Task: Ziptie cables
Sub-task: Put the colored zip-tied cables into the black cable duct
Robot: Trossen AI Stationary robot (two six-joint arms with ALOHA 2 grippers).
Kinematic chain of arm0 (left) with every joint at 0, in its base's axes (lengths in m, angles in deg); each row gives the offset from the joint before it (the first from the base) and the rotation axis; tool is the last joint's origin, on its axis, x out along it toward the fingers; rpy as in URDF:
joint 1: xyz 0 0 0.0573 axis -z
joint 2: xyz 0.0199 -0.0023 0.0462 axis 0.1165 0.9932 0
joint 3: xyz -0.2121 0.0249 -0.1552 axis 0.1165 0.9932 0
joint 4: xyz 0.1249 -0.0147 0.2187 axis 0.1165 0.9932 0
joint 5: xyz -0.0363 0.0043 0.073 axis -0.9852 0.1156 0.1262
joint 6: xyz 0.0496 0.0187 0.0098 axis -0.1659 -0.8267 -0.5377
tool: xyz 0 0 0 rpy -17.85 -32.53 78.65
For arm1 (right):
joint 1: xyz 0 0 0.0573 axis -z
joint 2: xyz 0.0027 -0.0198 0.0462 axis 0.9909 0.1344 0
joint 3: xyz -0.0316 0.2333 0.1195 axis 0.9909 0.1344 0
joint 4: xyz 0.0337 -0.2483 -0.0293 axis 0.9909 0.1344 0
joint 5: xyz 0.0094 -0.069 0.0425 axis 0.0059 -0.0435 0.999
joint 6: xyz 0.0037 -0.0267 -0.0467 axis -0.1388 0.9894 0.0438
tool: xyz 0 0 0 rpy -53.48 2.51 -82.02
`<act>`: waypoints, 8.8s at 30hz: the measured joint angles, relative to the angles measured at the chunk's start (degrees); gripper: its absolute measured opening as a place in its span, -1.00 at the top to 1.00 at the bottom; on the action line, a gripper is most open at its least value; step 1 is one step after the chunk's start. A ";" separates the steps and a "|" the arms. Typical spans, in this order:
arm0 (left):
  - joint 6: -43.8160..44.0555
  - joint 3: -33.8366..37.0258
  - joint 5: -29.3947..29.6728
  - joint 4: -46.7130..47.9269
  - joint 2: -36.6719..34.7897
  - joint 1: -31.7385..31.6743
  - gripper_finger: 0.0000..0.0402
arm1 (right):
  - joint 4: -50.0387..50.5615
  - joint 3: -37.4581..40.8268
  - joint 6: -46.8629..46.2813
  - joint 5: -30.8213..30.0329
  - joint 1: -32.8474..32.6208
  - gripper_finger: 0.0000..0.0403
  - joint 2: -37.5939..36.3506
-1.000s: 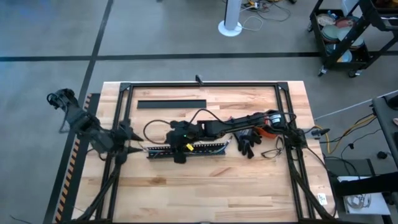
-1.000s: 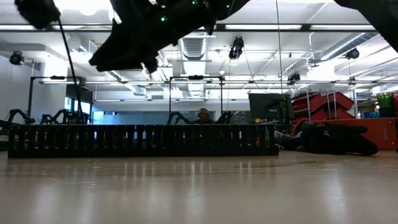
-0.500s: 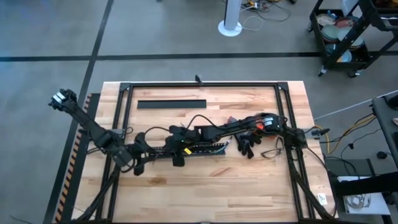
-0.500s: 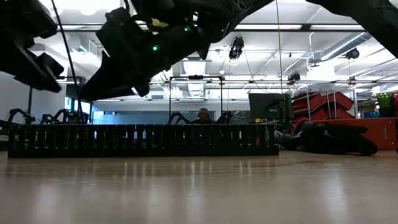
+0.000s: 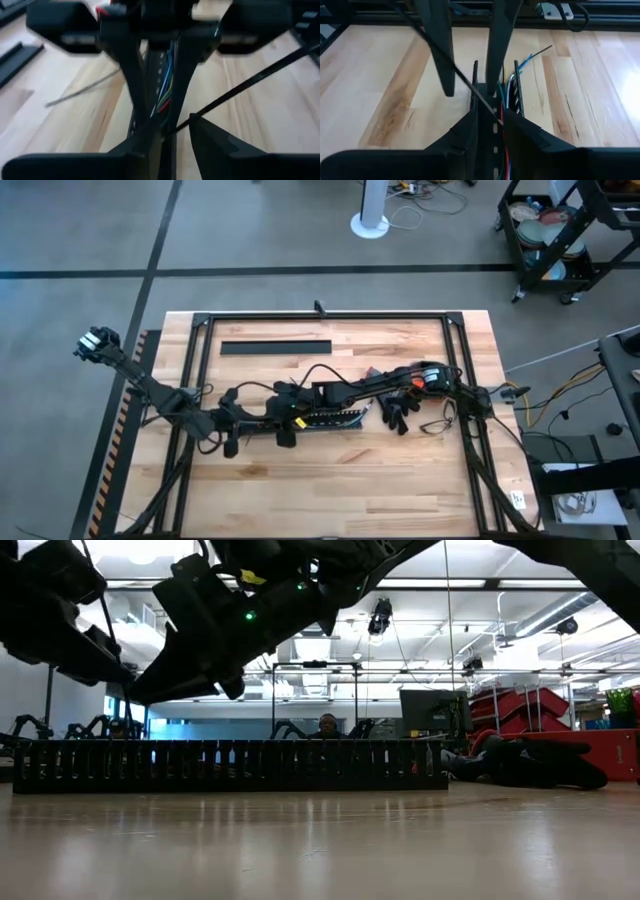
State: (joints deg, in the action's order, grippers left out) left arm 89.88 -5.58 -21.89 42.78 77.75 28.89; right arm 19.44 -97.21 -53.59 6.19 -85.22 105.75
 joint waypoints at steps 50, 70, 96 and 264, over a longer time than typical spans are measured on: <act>17.38 -0.02 -2.71 -8.09 20.46 -17.32 1.00 | 9.13 -0.02 -4.56 -3.92 -0.68 0.88 -7.54; 15.98 -0.02 -9.82 -8.09 21.64 -21.52 1.00 | 10.08 -0.06 0.55 1.18 -3.48 0.88 -6.86; 15.71 0.00 -12.35 -8.55 20.98 -21.56 1.00 | -5.12 -0.09 -7.53 -9.52 -3.62 1.00 4.96; 5.94 2.99 -22.43 -14.85 21.73 -21.28 1.00 | 7.88 -5.54 -5.70 -5.03 -3.32 1.00 6.01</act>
State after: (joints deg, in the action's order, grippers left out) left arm 95.82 -2.59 -44.32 27.93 99.48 7.61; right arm 27.31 -102.75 -59.29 1.15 -88.54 111.76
